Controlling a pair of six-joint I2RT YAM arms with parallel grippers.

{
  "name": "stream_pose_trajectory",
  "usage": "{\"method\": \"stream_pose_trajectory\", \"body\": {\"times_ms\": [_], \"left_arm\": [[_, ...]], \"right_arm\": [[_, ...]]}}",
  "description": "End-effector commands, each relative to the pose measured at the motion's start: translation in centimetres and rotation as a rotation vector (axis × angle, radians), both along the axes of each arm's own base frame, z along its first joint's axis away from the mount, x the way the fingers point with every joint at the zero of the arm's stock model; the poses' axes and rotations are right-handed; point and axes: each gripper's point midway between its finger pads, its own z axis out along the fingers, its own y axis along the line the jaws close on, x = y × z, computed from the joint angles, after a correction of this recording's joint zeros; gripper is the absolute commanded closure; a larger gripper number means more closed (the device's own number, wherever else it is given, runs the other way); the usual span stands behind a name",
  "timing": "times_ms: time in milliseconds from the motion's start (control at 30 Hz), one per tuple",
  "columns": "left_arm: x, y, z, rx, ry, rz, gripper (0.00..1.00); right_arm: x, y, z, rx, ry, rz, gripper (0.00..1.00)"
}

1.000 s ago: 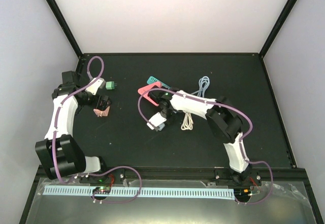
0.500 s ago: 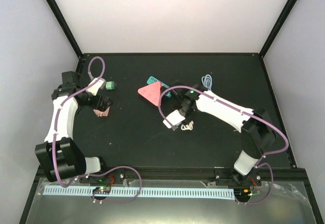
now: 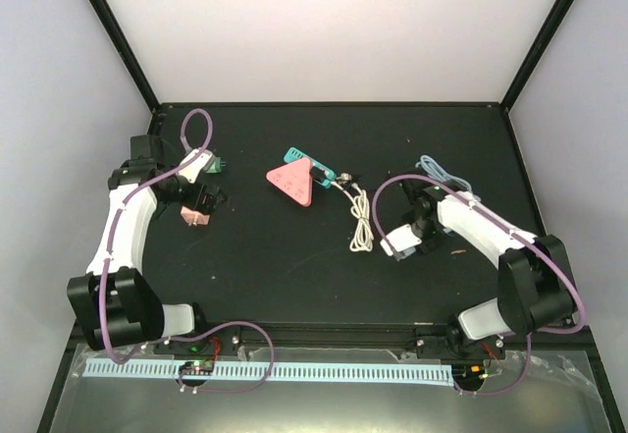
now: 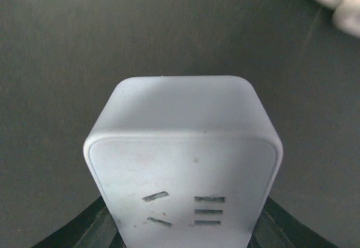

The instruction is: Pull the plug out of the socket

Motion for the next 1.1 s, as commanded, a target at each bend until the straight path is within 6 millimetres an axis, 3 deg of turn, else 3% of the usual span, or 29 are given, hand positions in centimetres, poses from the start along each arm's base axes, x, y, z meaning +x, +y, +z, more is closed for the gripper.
{"method": "stream_pose_trajectory", "body": {"times_ms": [0,167,333,667,833,933,1067], "left_arm": [[1.0,-1.0,2.0,-0.018,-0.051,-0.013,0.01],[0.9,-1.4,1.8,-0.010,-0.047,-0.020,0.01],[0.8,-1.5,2.0,-0.006,-0.047,-0.024,0.01],[0.7,-1.6,1.9,0.000,-0.042,-0.033,0.01],[0.6,-1.5,2.1,0.011,-0.052,-0.035,0.01],[0.6,-1.4,1.9,0.016,-0.048,-0.030,0.01],[0.7,-1.3,1.7,0.019,-0.049,-0.018,0.01]], "right_arm": [[1.6,-3.6,-0.2,-0.049,-0.054,-0.032,0.57],[2.4,-6.9,-1.7,-0.084,-0.068,-0.079,0.57],[2.9,-8.5,-2.8,-0.097,-0.056,-0.118,0.55],[2.5,-8.8,-4.9,-0.112,-0.036,-0.148,0.46],[2.4,-8.9,-5.3,-0.115,-0.033,-0.155,0.26],[2.5,-8.3,-4.5,-0.078,-0.046,-0.162,0.17],[3.1,-6.8,-1.9,0.010,-0.040,-0.203,0.09]]}}
